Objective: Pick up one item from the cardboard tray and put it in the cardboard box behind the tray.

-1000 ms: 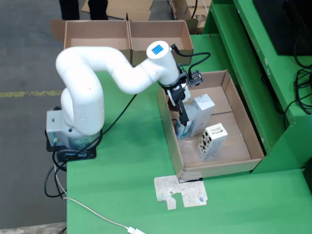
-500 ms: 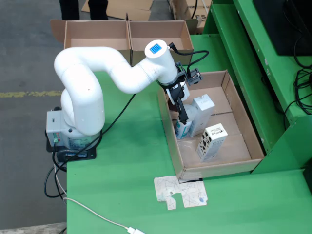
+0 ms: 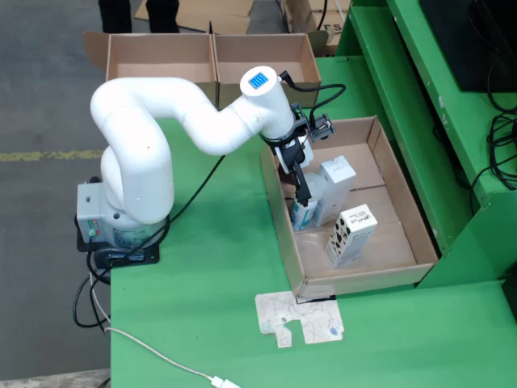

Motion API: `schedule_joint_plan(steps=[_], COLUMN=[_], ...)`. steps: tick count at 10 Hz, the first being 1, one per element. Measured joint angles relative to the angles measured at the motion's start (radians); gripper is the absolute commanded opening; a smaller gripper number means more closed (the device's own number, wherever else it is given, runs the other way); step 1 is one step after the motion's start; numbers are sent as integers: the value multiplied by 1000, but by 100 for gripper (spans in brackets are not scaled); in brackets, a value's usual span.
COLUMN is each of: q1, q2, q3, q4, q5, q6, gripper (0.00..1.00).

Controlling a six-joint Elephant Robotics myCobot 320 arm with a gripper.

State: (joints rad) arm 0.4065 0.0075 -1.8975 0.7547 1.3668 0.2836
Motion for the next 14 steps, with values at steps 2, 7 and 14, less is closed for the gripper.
schedule_joint_plan(steps=[2, 7, 14], q1=[-25, -84, -137], q2=[-23, -53, -93], q3=[21, 57, 92], q4=[6, 6, 14], q5=[14, 35, 63], q6=[-23, -58, -106], gripper=[100, 100, 100])
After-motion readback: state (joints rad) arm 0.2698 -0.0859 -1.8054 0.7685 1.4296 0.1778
